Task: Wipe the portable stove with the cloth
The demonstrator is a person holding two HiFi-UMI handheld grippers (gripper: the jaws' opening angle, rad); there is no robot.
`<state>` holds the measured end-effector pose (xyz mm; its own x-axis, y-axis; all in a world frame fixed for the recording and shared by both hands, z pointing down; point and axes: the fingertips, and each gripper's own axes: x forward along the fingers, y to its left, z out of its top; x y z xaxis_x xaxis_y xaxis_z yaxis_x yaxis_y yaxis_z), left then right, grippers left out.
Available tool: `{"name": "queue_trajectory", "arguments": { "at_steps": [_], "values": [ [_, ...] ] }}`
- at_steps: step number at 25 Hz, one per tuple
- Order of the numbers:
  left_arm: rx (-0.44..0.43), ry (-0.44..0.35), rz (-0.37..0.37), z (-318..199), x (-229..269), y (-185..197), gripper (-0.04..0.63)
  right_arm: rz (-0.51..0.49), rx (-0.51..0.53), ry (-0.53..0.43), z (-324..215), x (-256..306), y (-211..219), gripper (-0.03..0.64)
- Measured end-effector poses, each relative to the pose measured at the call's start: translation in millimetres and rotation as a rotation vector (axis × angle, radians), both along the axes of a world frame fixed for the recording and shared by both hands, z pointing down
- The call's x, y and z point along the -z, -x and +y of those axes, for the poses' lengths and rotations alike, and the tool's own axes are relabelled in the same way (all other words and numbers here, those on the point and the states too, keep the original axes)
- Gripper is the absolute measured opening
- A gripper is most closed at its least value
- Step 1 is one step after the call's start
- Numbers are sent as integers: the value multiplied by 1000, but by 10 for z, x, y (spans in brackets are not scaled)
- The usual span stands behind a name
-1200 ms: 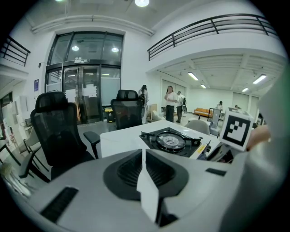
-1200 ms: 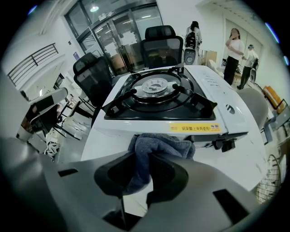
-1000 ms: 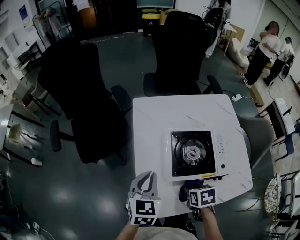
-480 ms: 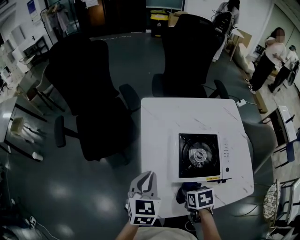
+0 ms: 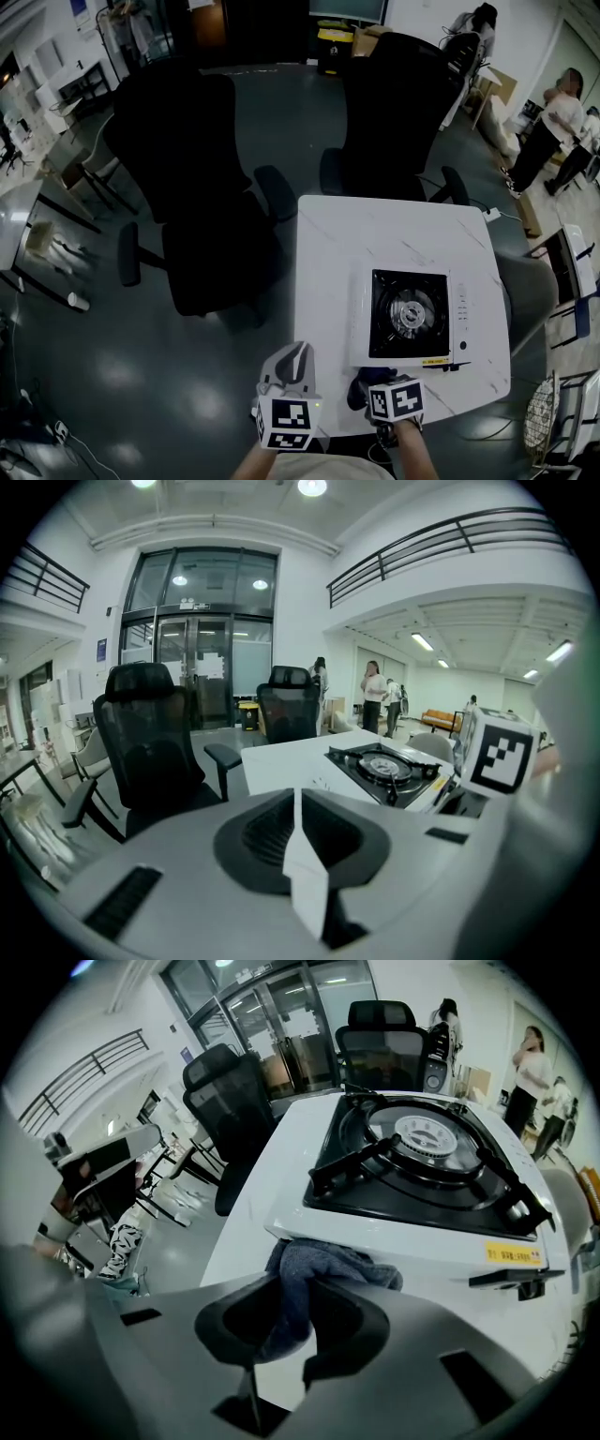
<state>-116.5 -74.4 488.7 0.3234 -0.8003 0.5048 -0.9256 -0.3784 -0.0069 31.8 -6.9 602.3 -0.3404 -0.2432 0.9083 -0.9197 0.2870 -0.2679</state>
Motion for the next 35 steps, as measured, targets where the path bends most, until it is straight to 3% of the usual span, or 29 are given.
{"name": "queue_trajectory", "arguments": {
  "at_steps": [18,35],
  "values": [
    [55,-11,-2,84,46,281,31,-94,79,-51,-37,215,683,91],
    [67,-55,18,14,205,339,31,-146,28,-354,-482,1096,925,91]
  ]
}}
